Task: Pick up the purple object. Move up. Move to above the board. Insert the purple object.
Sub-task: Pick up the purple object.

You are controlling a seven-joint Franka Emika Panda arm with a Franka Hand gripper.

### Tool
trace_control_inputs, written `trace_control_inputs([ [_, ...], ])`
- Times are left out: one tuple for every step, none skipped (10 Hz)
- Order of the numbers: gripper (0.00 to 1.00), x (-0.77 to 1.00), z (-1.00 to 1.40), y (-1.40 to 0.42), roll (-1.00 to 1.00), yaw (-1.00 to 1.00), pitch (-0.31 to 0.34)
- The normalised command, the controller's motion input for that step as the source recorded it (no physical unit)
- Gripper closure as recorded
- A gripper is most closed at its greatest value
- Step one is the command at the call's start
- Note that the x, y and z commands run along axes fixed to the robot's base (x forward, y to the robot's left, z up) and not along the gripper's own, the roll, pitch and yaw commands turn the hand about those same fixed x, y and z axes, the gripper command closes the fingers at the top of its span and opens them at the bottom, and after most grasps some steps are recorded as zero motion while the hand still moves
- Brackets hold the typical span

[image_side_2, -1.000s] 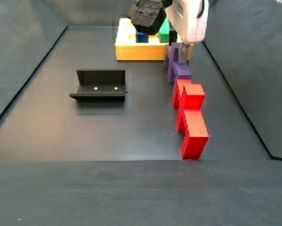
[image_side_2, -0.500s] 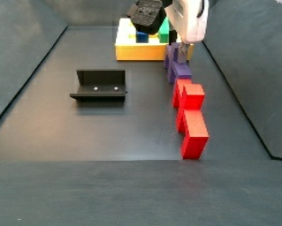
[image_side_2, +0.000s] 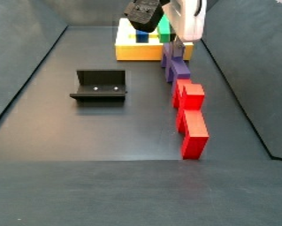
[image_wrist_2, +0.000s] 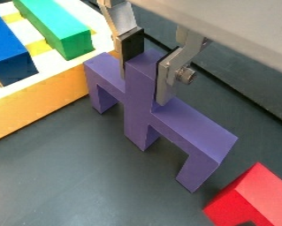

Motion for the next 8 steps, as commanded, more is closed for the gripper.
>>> trace_control_inputs([
  [1.00,0.00,0.00,0.00,0.00,0.00,0.000],
  [1.00,0.00,0.00,0.00,0.00,0.00,0.000],
  [1.00,0.00,0.00,0.00,0.00,0.00,0.000],
  [1.00,0.00,0.00,0.00,0.00,0.00,0.000],
  [1.00,0.00,0.00,0.00,0.00,0.00,0.000],
  [1.00,0.00,0.00,0.00,0.00,0.00,0.000],
  [1.00,0.00,0.00,0.00,0.00,0.00,0.000],
  [1.00,0.00,0.00,0.00,0.00,0.00,0.000],
])
